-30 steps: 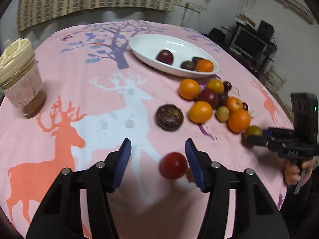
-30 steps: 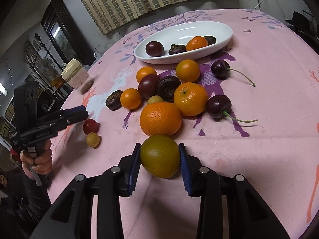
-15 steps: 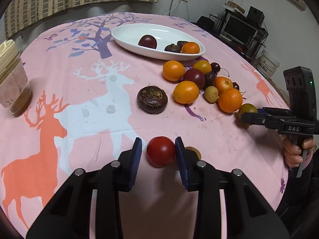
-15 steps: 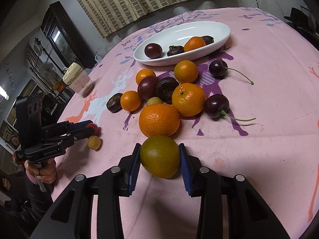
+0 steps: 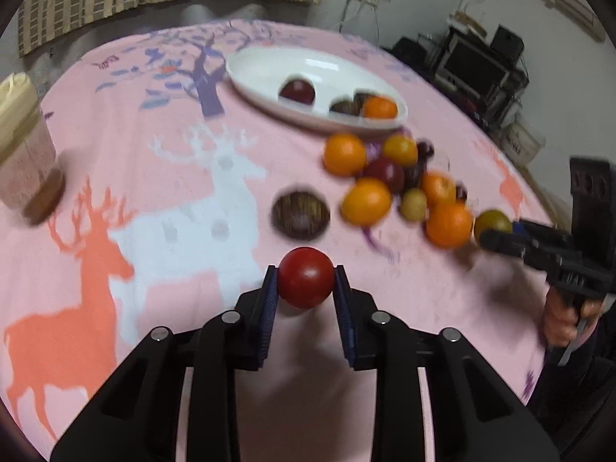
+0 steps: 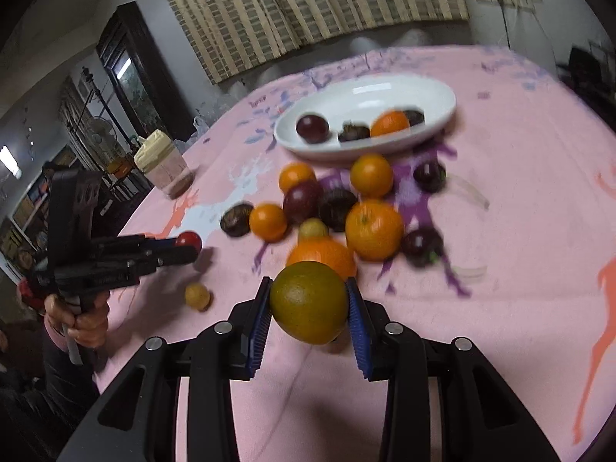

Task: Organize fruits
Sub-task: 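Grasp a red tomato with the left tool while the right tool grasps a yellow tomato, drop both on plate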

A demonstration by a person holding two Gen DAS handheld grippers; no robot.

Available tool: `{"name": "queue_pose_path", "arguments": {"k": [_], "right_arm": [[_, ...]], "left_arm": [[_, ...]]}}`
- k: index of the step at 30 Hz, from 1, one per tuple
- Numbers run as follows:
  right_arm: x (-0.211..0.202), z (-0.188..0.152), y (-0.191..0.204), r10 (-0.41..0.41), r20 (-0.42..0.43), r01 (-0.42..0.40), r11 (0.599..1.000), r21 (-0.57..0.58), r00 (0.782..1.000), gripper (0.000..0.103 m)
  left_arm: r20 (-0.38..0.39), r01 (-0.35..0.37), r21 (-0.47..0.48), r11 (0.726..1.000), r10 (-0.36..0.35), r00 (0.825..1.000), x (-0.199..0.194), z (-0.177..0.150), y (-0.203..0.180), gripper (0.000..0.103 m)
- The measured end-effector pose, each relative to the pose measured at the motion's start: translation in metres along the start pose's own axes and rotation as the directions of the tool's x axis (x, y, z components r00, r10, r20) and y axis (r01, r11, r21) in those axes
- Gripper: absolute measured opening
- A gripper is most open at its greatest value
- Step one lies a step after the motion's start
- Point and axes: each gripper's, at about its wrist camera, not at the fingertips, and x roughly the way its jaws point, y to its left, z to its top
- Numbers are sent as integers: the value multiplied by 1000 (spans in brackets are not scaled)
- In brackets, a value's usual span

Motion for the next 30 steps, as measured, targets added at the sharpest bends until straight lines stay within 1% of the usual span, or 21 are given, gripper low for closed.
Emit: {"name": "queue_pose_path", "arguments": {"k": [2, 4, 5, 6, 8, 10, 12, 14, 16, 17, 18, 19, 20, 21, 23, 25, 26, 27, 29, 30], "right_arm": [[-1, 27, -3, -3, 59, 3, 1000, 4, 998, 38], [5, 55, -8, -39, 102, 38, 999, 11, 994, 38], [15, 75, -14, -75, 125, 73, 997, 20, 989, 38], [22, 85, -18, -96, 133, 93, 995, 31, 986, 38], [46, 110, -30, -138, 130, 131, 990, 55, 982, 38], [67, 123, -38, -170, 116, 163, 984, 65, 979, 38], [83, 130, -47, -183, 95, 177, 982, 73, 978, 38], [97, 136, -54, -190, 69, 185, 980, 77, 979, 38], [102, 137, -58, -190, 56, 186, 980, 77, 980, 38], [103, 137, -58, -197, 56, 192, 978, 76, 979, 42], [101, 135, -58, -211, 58, 207, 975, 77, 976, 53], [97, 135, -58, -223, 62, 218, 973, 78, 973, 56], [89, 135, -57, -216, 77, 209, 974, 82, 973, 59], [80, 134, -57, -206, 93, 198, 976, 89, 974, 61], [65, 129, -55, -194, 111, 184, 978, 95, 975, 63], [52, 122, -50, -187, 113, 178, 980, 88, 976, 64], [44, 113, -44, -173, 112, 165, 983, 76, 979, 64], [39, 108, -40, -163, 109, 157, 986, 62, 981, 64], [26, 86, -28, -152, 103, 150, 988, 24, 983, 65], [21, 75, -22, -149, 98, 149, 989, 11, 984, 65]], "left_arm": [[64, 15, -21, 1000, -14, 998, -5, 33, -1, 28], [105, 7, -23, 1000, -5, 994, -1, 65, -7, 28], [116, -4, -21, 1000, 7, 993, 5, 82, -12, 28], [121, -14, -22, 1000, 16, 993, 13, 97, -16, 28], [116, -31, -19, 999, 33, 993, 35, 123, -25, 28], [111, -61, -9, 998, 61, 992, 57, 142, -33, 28], [80, -89, -14, 996, 89, 993, 82, 156, -35, 28], [59, -96, -18, 995, 97, 994, 98, 165, -35, 28], [43, -105, -11, 994, 105, 994, 108, 168, -33, 29], [51, -115, -8, 993, 115, 992, 109, 170, -34, 32], [57, -130, -6, 991, 131, 990, 108, 170, -35, 47], [65, -173, -10, 985, 173, 983, 105, 168, -34, 56], [83, -219, -15, 976, 220, 972, 99, 166, -34, 76], [115, -249, -23, 968, 250, 961, 91, 163, -32, 89], [155, -274, -34, 961, 276, 949, 76, 158, -31, 91], [144, -313, -34, 949, 314, 938, 67, 152, -29, 92], [143, -331, -39, 943, 333, 932, 64, 148, -28, 92], [143, -358, -44, 933, 361, 922, 59, 140, -25, 92], [142, -398, -49, 916, 401, 905, 52, 128, -20, 92], [145, -423, -56, 904, 427, 893, 47, 118, -16, 92]]}}
